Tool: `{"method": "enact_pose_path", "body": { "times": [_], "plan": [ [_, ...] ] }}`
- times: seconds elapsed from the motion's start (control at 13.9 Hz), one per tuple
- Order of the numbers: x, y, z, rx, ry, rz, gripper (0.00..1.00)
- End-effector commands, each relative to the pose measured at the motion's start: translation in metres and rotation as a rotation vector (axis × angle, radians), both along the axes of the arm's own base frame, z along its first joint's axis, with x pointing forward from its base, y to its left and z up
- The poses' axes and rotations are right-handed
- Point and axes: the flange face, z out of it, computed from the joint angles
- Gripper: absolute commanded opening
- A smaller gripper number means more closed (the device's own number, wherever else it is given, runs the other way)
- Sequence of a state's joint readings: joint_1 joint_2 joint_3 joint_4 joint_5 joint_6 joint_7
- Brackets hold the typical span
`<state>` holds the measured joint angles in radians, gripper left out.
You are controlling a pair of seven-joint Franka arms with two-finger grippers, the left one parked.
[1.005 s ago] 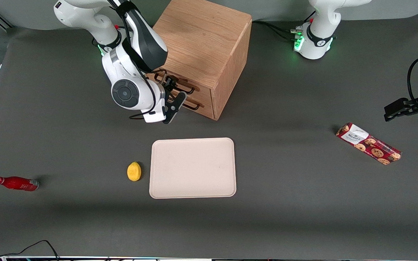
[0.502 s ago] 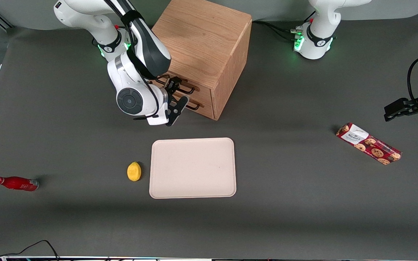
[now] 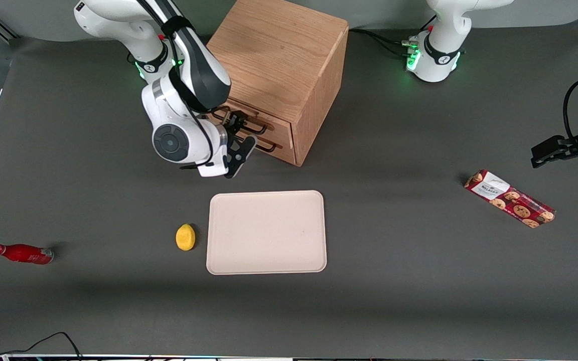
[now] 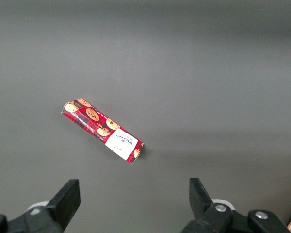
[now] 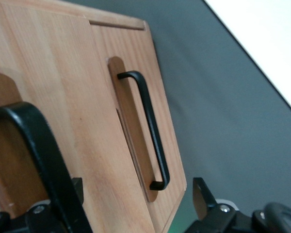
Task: Open upper drawer
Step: 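Pull the upper drawer outward by its handle with the right gripper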
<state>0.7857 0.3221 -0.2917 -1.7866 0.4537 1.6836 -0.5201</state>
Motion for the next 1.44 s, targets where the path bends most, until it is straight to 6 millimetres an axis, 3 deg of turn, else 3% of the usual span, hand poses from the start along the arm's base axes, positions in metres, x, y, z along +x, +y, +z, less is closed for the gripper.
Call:
{"method": "enact_pose_path", "body": {
  "times": [0.0,0.43,1.36],
  "plan": [
    [0.015,-0.006,0.008,0.027,-0.026,0.006,1.00],
    [0.034,-0.016,0.016,0.037,-0.070,0.039,1.00],
    [0.080,-0.036,0.007,0.043,-0.121,0.053,1.00]
  ]
}}
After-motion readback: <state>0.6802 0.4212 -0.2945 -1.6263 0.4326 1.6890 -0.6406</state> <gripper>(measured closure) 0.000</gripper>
